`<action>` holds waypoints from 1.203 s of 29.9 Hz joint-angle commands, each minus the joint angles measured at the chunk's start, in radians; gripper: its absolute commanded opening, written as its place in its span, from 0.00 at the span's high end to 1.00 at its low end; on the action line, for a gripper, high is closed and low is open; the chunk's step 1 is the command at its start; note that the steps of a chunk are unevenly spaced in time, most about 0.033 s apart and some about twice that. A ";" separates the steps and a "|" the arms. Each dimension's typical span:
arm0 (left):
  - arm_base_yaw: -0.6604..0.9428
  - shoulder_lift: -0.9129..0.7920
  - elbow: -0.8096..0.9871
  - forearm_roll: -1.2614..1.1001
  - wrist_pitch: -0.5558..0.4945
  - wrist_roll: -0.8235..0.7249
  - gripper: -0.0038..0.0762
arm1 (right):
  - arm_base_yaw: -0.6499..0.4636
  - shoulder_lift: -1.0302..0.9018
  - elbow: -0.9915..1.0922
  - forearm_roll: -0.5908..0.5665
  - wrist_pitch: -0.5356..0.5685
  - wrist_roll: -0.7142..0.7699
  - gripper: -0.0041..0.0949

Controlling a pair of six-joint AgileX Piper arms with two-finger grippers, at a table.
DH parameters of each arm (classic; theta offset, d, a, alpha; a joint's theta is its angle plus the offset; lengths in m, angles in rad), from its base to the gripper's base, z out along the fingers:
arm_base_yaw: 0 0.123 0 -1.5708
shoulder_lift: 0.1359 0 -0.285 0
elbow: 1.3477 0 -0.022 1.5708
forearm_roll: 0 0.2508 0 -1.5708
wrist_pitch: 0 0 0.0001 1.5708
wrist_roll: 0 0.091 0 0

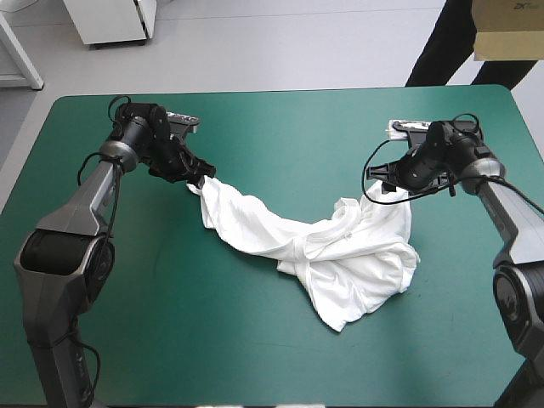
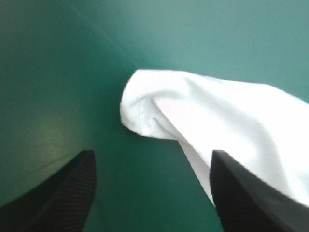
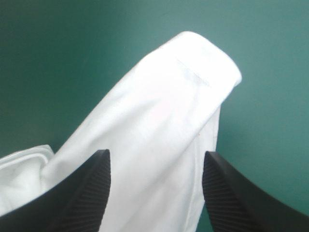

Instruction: Fold the cloth

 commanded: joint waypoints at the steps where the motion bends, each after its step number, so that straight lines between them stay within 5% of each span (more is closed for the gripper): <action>1: -0.002 -0.065 -0.092 0.000 0.058 -0.006 0.31 | -0.009 -0.117 -0.034 -0.030 0.004 -0.006 0.43; 24: -0.002 -0.033 -0.164 0.022 0.027 -0.004 0.36 | -0.009 -0.267 -0.034 -0.064 0.096 0.007 0.44; 36: -0.002 0.077 -0.164 0.023 -0.001 -0.005 0.54 | -0.009 -0.267 -0.034 -0.064 0.088 0.007 0.44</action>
